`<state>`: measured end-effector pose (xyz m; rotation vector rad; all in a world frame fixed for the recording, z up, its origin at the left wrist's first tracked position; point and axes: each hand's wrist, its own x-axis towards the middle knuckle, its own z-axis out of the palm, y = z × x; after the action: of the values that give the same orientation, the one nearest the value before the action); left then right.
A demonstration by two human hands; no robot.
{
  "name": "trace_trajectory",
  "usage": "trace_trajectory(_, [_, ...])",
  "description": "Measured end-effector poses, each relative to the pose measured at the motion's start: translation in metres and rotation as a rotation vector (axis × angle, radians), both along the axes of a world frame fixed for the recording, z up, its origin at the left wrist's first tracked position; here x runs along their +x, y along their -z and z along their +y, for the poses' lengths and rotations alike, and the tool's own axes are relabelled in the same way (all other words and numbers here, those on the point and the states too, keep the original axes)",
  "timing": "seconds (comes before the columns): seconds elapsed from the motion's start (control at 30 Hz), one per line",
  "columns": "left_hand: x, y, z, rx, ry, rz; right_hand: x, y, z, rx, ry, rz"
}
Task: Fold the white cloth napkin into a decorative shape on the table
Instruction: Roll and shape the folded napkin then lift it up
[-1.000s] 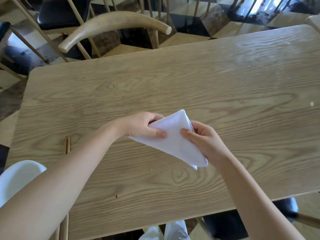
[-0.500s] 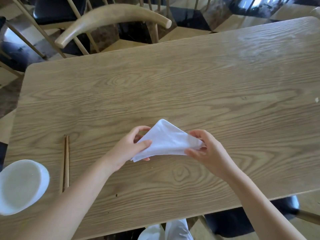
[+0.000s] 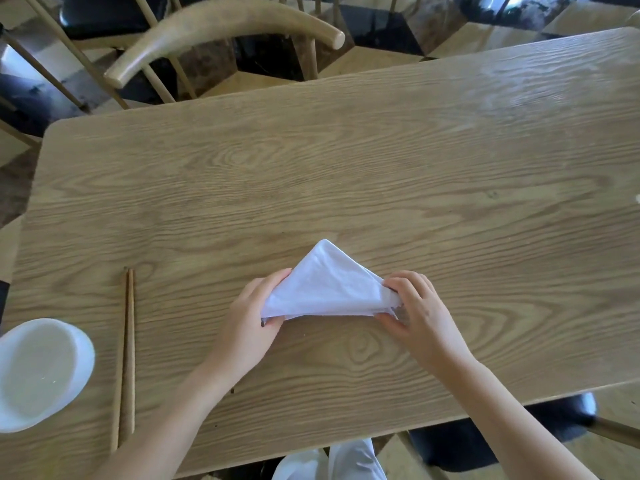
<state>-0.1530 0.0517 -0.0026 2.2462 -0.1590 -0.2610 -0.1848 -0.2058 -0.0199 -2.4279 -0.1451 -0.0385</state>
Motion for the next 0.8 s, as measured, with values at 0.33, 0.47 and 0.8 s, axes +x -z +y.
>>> trace_trajectory(0.33, [0.002,-0.003,0.0,-0.126,-0.105,0.21,0.01,0.001,-0.005,-0.101,0.042,-0.121])
trace_trajectory(0.47, [0.006,-0.022,0.01,-0.16,-0.016,0.452,0.009,-0.007,-0.006,-0.183,0.072,-0.032])
trace_trajectory(0.8, [0.015,-0.014,-0.087,0.278,-0.173,-0.15,0.059,-0.027,0.075,-0.157,-0.131,0.091])
